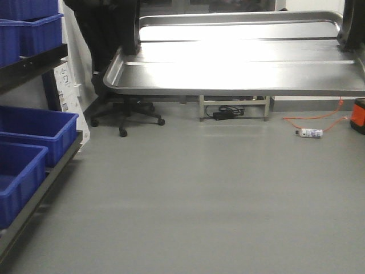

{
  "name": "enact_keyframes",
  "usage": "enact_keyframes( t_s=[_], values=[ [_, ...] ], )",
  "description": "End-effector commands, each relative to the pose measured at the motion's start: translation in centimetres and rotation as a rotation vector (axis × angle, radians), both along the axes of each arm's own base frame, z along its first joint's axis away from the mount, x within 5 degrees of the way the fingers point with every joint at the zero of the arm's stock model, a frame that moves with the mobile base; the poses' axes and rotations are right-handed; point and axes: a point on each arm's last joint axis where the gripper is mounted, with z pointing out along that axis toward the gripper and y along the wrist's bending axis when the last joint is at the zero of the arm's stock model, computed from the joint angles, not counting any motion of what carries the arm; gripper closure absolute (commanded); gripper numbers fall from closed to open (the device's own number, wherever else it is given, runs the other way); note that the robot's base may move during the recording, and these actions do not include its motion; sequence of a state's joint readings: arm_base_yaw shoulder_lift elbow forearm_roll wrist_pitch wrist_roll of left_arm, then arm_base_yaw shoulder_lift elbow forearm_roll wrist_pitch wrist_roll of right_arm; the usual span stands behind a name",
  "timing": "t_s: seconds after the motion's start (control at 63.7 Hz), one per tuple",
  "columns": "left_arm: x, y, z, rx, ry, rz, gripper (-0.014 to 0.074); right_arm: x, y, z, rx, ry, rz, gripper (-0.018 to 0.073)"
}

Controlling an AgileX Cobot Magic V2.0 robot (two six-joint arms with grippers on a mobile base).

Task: Grab silver tray and place in blue box
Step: 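Hold the silver tray in both grippers while the base drives to the bins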

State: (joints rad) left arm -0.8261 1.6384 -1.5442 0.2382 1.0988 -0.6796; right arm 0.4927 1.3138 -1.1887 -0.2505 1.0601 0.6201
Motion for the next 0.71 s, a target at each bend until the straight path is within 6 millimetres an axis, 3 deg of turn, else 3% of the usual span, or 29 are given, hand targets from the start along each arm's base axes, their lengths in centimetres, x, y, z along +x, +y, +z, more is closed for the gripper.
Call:
enact_keyframes(
  t_s=[0.0, 0.691],
  values=[
    [-0.37, 0.83, 2.62, -0.033, -0.093, -0.011, 0.0701, -0.02, -0.46, 2.03, -0.018, -0.106, 0.029, 0.0503],
    [-0.45, 0.75, 2.59, -0.043, -0.083, -0.012, 0.0701, -0.02, -0.46, 2.03, -0.018, -0.106, 0.029, 0.0503]
  ],
)
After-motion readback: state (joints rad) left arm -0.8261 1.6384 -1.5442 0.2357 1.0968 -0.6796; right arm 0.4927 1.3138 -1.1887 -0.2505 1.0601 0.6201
